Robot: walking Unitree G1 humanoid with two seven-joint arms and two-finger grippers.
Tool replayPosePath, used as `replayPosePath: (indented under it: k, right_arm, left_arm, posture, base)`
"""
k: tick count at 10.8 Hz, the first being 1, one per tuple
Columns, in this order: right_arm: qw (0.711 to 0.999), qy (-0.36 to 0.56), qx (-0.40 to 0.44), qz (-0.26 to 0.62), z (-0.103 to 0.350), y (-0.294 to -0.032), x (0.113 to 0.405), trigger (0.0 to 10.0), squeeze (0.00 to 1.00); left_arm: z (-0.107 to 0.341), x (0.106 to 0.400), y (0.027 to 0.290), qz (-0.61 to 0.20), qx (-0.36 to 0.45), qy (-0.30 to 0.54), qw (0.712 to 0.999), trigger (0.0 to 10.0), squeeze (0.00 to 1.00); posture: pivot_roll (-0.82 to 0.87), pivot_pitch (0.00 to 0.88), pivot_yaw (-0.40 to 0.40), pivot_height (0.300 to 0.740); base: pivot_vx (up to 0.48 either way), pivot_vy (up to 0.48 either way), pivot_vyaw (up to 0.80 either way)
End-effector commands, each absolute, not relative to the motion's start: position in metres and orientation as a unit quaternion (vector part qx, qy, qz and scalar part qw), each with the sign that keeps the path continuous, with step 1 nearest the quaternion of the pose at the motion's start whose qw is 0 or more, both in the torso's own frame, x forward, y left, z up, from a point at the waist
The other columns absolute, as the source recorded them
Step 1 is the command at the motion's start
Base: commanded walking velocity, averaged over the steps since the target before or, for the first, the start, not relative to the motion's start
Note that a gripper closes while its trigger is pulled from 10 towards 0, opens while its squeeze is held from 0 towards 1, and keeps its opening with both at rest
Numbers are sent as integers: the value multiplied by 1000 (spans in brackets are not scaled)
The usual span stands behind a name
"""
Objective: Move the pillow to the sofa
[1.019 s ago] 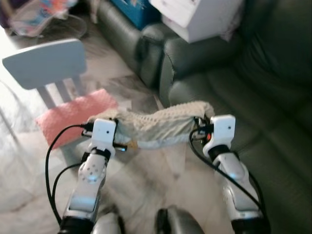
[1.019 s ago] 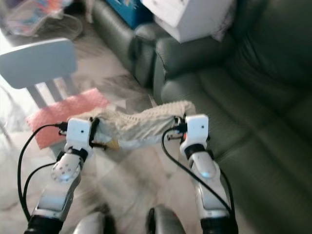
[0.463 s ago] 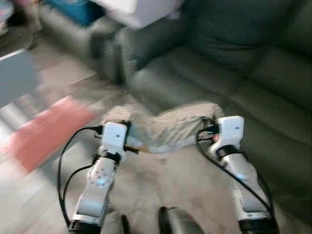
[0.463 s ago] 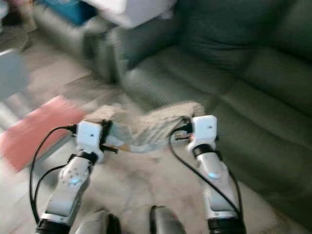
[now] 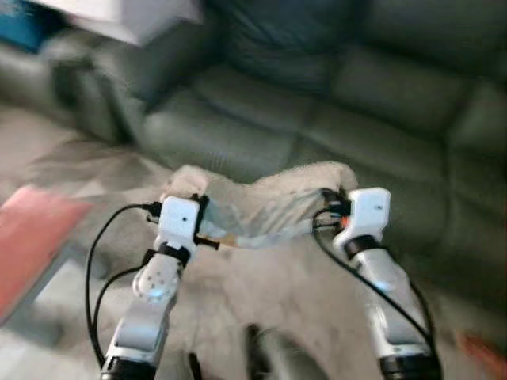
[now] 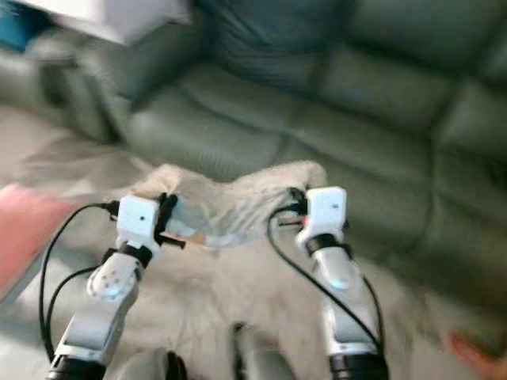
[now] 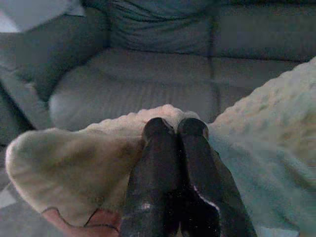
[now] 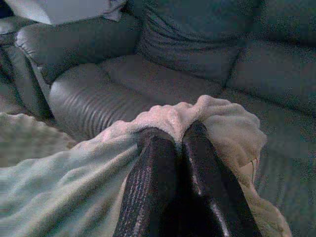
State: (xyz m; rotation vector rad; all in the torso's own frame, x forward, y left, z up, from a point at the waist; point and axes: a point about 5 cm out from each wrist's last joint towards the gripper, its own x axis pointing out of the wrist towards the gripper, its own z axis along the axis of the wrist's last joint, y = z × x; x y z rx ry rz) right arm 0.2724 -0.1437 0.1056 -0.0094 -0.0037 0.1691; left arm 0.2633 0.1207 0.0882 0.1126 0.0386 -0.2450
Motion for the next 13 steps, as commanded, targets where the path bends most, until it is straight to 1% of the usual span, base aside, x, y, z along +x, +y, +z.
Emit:
replayPosePath:
  k: [1,9,12,13]
  right_arm:
    - [997,-17,-14,76,112,-149,274,10000,0]
    - [997,-15,-11,75,110,-148,270,10000,0]
    - [997,2,-20,72,99,-158,254,10000,0]
    - [997,5,-23,77,97,-157,251,10000,0]
  left_arm:
    - [93,262,110,-147,47,9,988,10000,0]
    - [94,258,110,-164,34,2,986,10000,0]
    - [88,255,131,-117,29,14,993,10000,0]
    - [88,255,132,-115,32,14,993,10000,0]
  posture:
    - [-80,142,-34,740]
    - [-75,155,-37,740]
    - [-67,158,-41,740]
    - [-66,158,-40,740]
  base:
    - [0,0,-800]
    - [0,0,-800]
    - [0,0,0]
    - [259,0,0]
